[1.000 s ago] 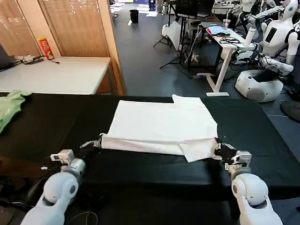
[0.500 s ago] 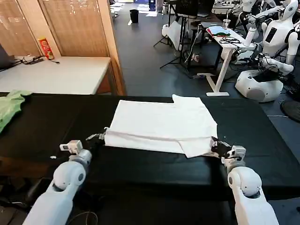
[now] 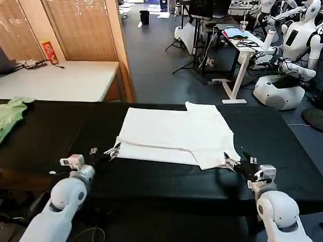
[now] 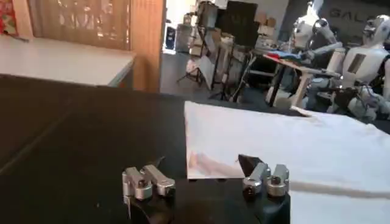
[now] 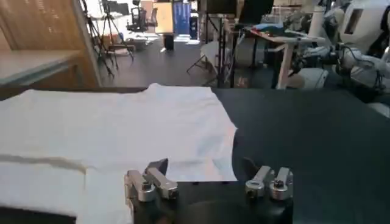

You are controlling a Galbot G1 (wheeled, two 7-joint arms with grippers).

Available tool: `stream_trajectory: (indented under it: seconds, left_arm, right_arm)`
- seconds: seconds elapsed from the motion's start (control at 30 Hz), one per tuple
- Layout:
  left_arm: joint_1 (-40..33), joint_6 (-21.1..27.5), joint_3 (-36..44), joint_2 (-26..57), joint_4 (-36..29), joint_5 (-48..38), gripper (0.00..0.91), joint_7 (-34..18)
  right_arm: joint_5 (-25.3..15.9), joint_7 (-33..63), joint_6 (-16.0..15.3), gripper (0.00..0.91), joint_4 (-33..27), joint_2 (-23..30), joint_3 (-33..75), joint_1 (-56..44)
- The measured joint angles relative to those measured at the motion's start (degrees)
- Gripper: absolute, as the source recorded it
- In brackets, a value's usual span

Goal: Fold and organize the clothes.

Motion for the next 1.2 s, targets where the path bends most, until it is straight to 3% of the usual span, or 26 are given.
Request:
stream_trajectory:
  seconds: [0.03,0.07,0.13,0.17,0.23,0.5,0.53,0.57,0.6,0.67,0.7,0.73,0.77,1.2]
  left_arm:
    - [0.15,0.0,-0.04,0.04,0.09,-0.09,0.878,0.16]
    - [0.26,0.01,-0.04,0.05,0.24,-0.15,0.868,0.21]
    - [0.4,0.06,-0.05,0.04,0.41,-0.42,0.702,0.25]
    - [0.5,0.08,-0.05,0.03,0.45,-0.48,0.663,0.26]
    - [0.74,0.11,-0.05,-0.01,0.59,-0.5,0.595,0.27]
    - [1.31,0.51,-0.1,-0.07,1.21,-0.74,0.527,0.88]
    - [1.39,0.57,-0.09,-0.05,1.33,-0.71,0.429,1.13]
    - [1.4,0.58,-0.05,-0.05,1.55,-0.63,0.234,1.26]
    - [1.4,0.6,-0.01,-0.07,1.75,-0.54,0.146,1.3]
    - [1.17,0.61,0.1,-0.24,2.12,-0.54,0.127,1.36]
    - [1.04,0.61,0.16,-0.3,2.3,-0.54,0.088,1.36]
    - [0.96,0.6,0.19,-0.31,2.44,-0.55,0.029,1.4]
    - [0.91,0.6,0.2,-0.31,2.55,-0.55,0.01,1.45]
    - [1.72,0.58,0.23,0.32,1.92,-0.55,0.0,1.16]
  right_arm:
    - [-0.01,0.01,-0.02,0.761,-0.02,0.07,0.0,-0.08]
    - [-0.03,0.01,-0.03,0.761,-0.02,0.12,-0.01,-0.16]
    - [-0.16,0.01,-0.1,0.741,-0.17,0.35,-0.15,-0.31]
    - [-0.25,0.01,-0.12,0.683,-0.26,0.47,-0.22,-0.41]
    - [-0.51,0.01,-0.12,0.653,-0.49,0.8,-0.33,-0.59]
    - [-0.91,0.0,-0.08,0.634,-0.74,2.28,-0.36,-1.98]
    - [-0.92,0.0,-0.08,0.634,-0.79,2.43,-0.36,-2.06]
    - [-0.94,0.0,-0.05,0.624,-0.89,2.54,-0.36,-2.06]
    - [-0.97,0.0,-0.03,0.614,-1.03,2.59,-0.36,-2.05]
    - [-1.1,-0.05,0.0,0.536,-1.3,2.61,-0.36,-1.84]
    - [-1.14,-0.12,0.0,0.361,-1.35,2.61,-0.36,-1.71]
    - [-1.16,-0.23,0.0,0.361,-1.36,2.6,-0.37,-1.66]
    - [-1.19,-0.37,0.0,0.078,-1.35,2.54,-0.38,-1.64]
    - [-1.2,0.7,-1.16,0.059,0.18,1.3,-0.16,-2.75]
